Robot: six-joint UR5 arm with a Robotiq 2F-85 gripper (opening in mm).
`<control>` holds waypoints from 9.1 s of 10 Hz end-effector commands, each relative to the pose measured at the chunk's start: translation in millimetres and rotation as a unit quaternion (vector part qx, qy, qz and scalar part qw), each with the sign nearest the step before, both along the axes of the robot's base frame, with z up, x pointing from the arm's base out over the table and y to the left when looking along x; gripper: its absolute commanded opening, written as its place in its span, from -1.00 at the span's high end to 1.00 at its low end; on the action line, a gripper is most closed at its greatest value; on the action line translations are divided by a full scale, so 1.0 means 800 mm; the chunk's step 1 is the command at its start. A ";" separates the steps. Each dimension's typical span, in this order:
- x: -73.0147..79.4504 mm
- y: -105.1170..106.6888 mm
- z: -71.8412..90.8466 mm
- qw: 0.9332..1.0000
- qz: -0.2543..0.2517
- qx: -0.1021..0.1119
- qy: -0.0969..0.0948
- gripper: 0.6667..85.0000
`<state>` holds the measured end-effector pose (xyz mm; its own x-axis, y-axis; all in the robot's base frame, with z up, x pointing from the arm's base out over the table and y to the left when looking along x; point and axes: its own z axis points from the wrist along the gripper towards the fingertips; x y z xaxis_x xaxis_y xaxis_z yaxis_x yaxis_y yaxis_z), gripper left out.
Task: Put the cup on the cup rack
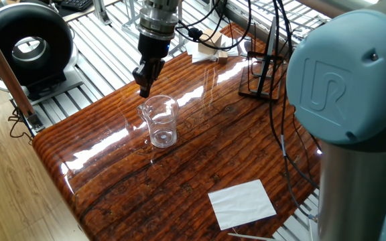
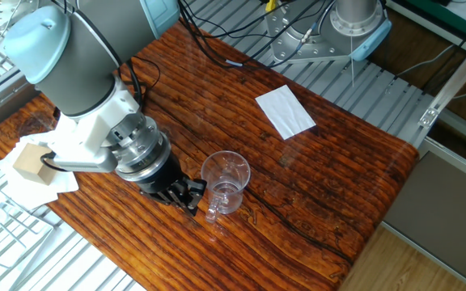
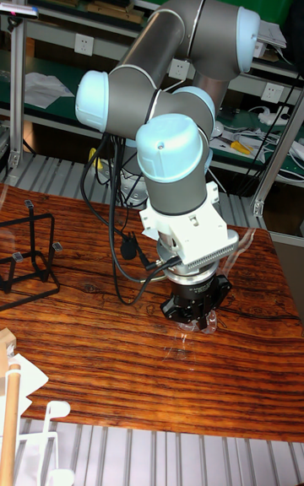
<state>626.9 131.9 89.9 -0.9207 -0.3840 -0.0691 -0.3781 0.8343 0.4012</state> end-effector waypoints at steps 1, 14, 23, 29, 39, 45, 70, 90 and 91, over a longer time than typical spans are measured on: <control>0.002 0.002 0.003 1.000 -0.003 0.006 -0.001 0.99; 0.003 0.002 0.003 1.000 -0.002 0.005 -0.001 0.99; 0.003 0.002 0.002 1.000 -0.002 0.004 -0.001 0.99; 0.003 0.003 0.003 1.000 -0.003 0.005 -0.001 0.99; 0.004 0.003 0.003 1.000 -0.003 0.005 -0.001 0.99; 0.003 0.001 0.003 1.000 0.001 0.004 -0.001 0.99; -0.027 0.000 0.015 0.999 0.035 0.018 0.017 0.99; 0.008 0.009 0.054 0.992 -0.076 0.092 0.049 0.99; 0.010 -0.008 0.065 0.991 -0.063 0.102 0.055 0.99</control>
